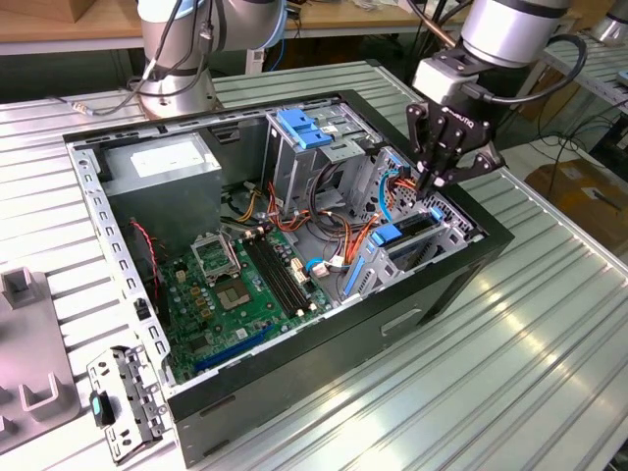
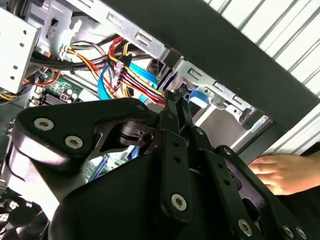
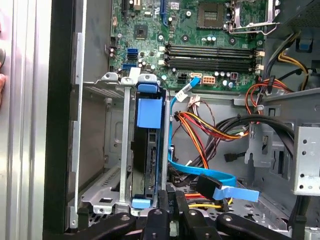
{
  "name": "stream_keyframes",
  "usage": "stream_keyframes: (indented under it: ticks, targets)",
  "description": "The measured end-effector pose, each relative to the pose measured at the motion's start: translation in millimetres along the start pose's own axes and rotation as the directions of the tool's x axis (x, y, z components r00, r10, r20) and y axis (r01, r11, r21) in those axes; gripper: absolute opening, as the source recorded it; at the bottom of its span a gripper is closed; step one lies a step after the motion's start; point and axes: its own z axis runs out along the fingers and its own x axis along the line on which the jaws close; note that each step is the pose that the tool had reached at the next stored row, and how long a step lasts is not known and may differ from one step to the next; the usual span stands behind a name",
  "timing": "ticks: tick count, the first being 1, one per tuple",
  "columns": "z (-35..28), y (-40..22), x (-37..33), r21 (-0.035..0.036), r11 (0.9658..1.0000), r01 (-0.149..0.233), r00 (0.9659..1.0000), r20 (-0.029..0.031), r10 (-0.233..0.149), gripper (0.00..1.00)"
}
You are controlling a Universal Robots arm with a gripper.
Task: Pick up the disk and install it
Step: 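Insert the first disk wire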
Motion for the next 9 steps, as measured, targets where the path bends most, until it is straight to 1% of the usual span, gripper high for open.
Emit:
stream_keyframes:
  ticks: [2,5,7,8,9]
  targets:
    - [0.9,3.7,-0.1,0.0000,1.0000,0.000,1.0000,0.0002,0.000,0.17]
    - [2.2,4.3,2.0,0.0000,1.0000,-0.003,1.0000,-0.0001,0.003,0.17]
    - [3.6,4.8,5.7,-0.0001,1.0000,-0.003,1.0000,0.0000,0.003,0.17]
    - [5.2,6.1,9.0,0.0004,1.0000,-0.003,1.0000,0.0001,0.003,0.17]
    - [7.3,8.8,9.9,0.0034,1.0000,-0.004,1.0000,0.0010,0.004,0.17]
